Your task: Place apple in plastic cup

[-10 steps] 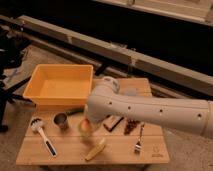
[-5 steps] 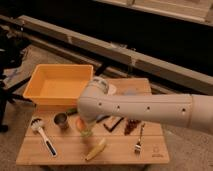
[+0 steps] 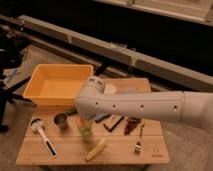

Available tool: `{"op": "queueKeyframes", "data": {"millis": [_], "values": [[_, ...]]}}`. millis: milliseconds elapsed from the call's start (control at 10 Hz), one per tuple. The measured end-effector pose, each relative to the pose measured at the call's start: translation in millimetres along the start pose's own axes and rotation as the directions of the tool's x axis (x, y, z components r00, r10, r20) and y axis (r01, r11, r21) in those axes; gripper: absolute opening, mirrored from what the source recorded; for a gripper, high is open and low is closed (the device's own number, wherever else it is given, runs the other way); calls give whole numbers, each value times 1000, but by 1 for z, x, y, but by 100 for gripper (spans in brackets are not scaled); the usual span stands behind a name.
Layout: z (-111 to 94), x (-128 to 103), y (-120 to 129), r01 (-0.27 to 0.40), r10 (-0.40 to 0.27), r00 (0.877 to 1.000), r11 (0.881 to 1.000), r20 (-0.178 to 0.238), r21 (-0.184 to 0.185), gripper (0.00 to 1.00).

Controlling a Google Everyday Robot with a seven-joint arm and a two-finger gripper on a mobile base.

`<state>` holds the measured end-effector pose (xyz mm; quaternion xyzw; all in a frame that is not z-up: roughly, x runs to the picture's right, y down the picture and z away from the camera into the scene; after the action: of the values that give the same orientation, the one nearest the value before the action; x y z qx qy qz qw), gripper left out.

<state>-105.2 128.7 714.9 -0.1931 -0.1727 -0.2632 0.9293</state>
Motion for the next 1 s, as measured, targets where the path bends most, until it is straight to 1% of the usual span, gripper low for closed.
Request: {"op": "queueKeyframes", "data": {"millis": [100, 200, 600, 800, 1000], "values": [[3, 6, -1, -3, 3, 1000, 1000, -13, -2, 68], [4, 12, -2, -5, 5, 1000, 1000, -21, -5, 73], [4, 28, 5, -9, 9, 999, 1000, -38, -17, 73], [0, 33, 9, -8, 7, 999, 1000, -41, -17, 73], [-7, 37, 10, -12, 11, 999, 1000, -39, -9, 73]]}}
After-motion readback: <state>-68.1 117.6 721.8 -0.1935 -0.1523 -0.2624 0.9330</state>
